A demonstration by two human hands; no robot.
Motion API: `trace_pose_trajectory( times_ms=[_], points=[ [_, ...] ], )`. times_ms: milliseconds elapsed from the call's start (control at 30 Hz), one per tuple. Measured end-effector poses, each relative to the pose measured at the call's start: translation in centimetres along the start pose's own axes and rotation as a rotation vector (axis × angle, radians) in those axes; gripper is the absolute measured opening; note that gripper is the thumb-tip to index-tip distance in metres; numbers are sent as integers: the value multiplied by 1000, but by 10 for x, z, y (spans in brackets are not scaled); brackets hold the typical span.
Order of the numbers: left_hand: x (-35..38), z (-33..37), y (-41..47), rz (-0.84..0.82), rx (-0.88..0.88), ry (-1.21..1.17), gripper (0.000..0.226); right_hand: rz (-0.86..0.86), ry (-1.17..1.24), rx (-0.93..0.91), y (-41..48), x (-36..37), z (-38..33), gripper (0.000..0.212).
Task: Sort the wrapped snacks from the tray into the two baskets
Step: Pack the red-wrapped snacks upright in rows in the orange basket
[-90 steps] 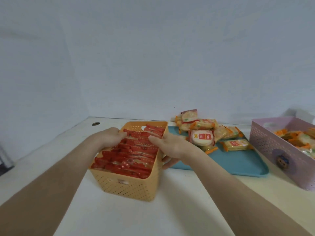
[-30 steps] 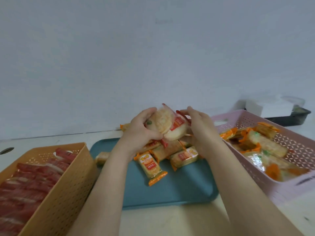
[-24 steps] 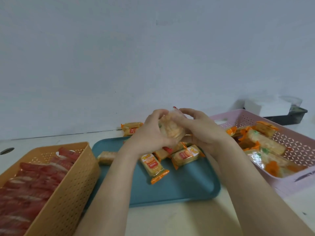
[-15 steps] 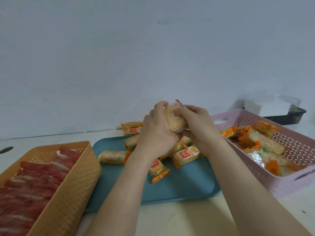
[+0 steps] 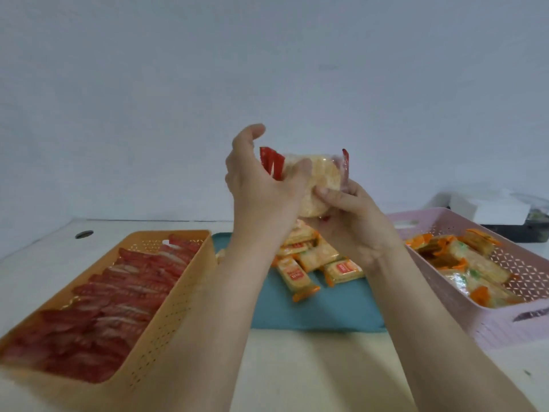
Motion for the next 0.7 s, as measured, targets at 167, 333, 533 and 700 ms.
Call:
trace_pose_trajectory(
  times_ms=[167,333,533,700],
  points=[
    [-29,0,-2,-228,-47,119,37,85,-76,68,0,36,44,42],
    [-91,-18,4,-315,-111,122,44,16,-396,78,3,82,66,28],
    [-168,-77,31,-346,-207,411,36,95,-733,57,40,87,86,40],
    [-186,-149,33,-624,-179,963,40,181,-909,27,74,88,112,36]
  ],
)
Point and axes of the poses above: each hand's wrist, its own y-axis towards the middle knuckle, its own x-axis out of the palm, z = x × y, the point moved 9 cm from there along y, towards the middle knuckle, and after that the axes turned 5 degrees about y, right-handed, at the moved point
